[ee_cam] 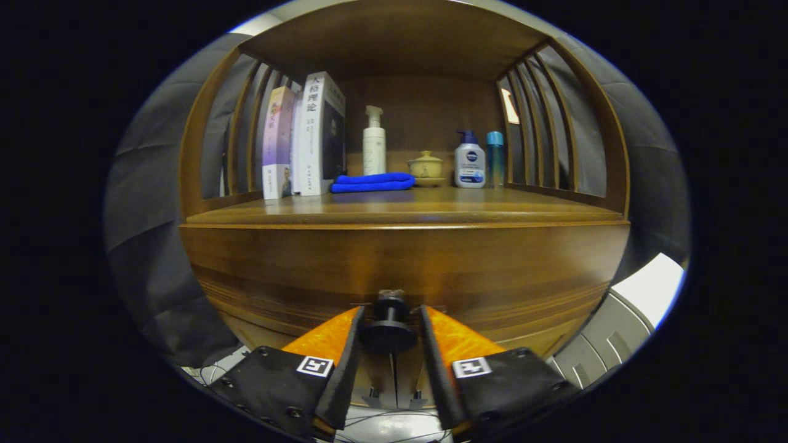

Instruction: Pull open the drawer, take out the items inside it, and place them on the countertop above the cabinet.

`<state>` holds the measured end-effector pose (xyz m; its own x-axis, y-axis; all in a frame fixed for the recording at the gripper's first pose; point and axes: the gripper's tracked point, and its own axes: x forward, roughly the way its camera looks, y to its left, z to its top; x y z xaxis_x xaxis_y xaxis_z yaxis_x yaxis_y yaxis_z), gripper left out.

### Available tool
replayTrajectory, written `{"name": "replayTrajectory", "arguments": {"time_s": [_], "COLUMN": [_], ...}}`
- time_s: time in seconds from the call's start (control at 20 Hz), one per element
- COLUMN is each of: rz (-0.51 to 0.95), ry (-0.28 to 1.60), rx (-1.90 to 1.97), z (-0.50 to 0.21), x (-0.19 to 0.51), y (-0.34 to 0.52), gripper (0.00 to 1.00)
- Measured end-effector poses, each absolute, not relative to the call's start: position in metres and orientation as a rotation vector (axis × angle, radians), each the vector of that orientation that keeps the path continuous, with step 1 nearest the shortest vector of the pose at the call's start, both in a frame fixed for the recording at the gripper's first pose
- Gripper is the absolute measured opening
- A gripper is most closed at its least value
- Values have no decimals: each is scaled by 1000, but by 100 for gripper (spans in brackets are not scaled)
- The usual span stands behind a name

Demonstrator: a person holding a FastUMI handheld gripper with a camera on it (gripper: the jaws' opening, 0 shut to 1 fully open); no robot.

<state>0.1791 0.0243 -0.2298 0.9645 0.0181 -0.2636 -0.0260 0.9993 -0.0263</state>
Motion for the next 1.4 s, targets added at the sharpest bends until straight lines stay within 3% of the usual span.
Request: {"name": "replayTrajectory", "arguments": {"time_s": [0.3,0.35,0.4,1.4], "rz": [22,18,18,104], "ry": [276,272,277,322], "rx": [-48,-39,-31,-115], "z": [-229,-232,-231,-231], "x": [176,186,178,140], "y": [24,24,21,17], "gripper": [33,33,25,25]}}
